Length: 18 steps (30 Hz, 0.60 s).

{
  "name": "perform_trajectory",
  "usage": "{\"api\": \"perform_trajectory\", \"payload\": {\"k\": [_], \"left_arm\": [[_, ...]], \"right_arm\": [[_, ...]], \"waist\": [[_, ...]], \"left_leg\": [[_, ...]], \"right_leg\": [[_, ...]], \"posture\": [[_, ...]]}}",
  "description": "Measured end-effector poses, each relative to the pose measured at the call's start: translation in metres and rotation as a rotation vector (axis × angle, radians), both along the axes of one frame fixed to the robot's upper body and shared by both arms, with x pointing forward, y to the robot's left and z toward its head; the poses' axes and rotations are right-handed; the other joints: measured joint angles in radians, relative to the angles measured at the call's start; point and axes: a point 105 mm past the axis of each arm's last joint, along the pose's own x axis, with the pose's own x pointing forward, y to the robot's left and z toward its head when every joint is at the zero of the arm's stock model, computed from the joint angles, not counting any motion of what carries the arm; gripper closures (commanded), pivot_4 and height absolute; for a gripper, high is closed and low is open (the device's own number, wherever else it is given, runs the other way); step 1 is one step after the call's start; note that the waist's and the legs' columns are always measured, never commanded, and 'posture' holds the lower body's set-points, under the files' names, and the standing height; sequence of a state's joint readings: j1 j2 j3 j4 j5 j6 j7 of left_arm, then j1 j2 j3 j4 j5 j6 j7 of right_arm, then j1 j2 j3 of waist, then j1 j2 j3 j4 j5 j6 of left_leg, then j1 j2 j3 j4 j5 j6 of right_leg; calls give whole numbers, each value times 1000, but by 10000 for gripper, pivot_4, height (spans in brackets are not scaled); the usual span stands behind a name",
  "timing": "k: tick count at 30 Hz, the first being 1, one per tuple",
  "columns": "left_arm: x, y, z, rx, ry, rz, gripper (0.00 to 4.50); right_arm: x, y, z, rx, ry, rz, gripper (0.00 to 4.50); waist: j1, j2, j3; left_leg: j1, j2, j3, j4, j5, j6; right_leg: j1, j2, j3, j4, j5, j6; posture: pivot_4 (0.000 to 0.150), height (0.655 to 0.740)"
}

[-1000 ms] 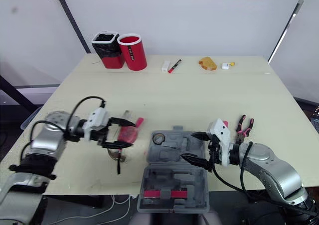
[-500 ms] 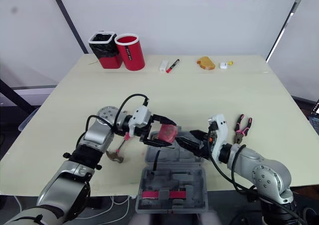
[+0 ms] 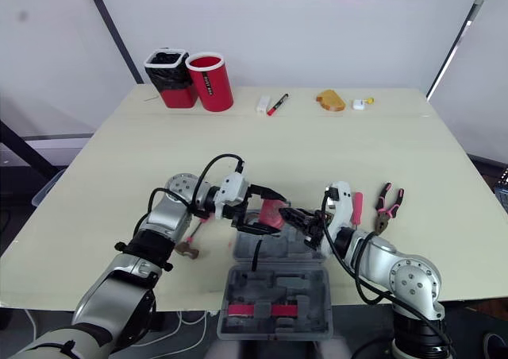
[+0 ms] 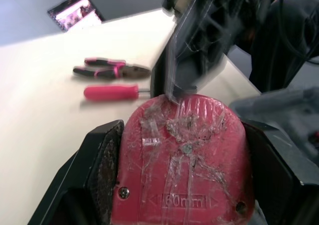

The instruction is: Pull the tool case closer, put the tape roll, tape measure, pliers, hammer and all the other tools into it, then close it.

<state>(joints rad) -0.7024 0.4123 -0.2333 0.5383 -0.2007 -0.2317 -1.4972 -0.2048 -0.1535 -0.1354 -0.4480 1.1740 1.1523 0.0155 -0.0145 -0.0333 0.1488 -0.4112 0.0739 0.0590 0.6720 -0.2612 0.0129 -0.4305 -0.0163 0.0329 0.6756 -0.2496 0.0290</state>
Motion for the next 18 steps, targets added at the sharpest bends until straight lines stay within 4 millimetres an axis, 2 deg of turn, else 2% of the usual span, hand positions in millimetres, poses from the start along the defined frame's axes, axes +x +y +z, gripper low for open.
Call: {"api": "perform_trajectory", "payload": {"k": [11, 14, 18], "left_arm": [[0, -4, 0, -12, -12, -2, 14637], [0, -4, 0, -14, -16, -2, 14637], [1, -8, 5, -37, -34, -2, 14637]], "right_arm": [[-1, 0, 1, 3, 8, -12, 44272], [0, -1, 0, -12, 4, -12, 35955], [-6, 4, -7, -43, 23, 25, 13076]], "waist": [[0, 0, 0], [0, 0, 0], [0, 0, 0]], "left_leg": [[-2, 0, -2, 1, 0, 0], [-3, 0, -3, 1, 0, 0], [-3, 0, -3, 1, 0, 0]], "right_leg": [[-1, 0, -2, 0, 0, 0], [-1, 0, -3, 0, 0, 0], [-1, 0, -3, 0, 0, 0]], "posture": [[1500, 7400], [1500, 7400], [1500, 7400]]}}
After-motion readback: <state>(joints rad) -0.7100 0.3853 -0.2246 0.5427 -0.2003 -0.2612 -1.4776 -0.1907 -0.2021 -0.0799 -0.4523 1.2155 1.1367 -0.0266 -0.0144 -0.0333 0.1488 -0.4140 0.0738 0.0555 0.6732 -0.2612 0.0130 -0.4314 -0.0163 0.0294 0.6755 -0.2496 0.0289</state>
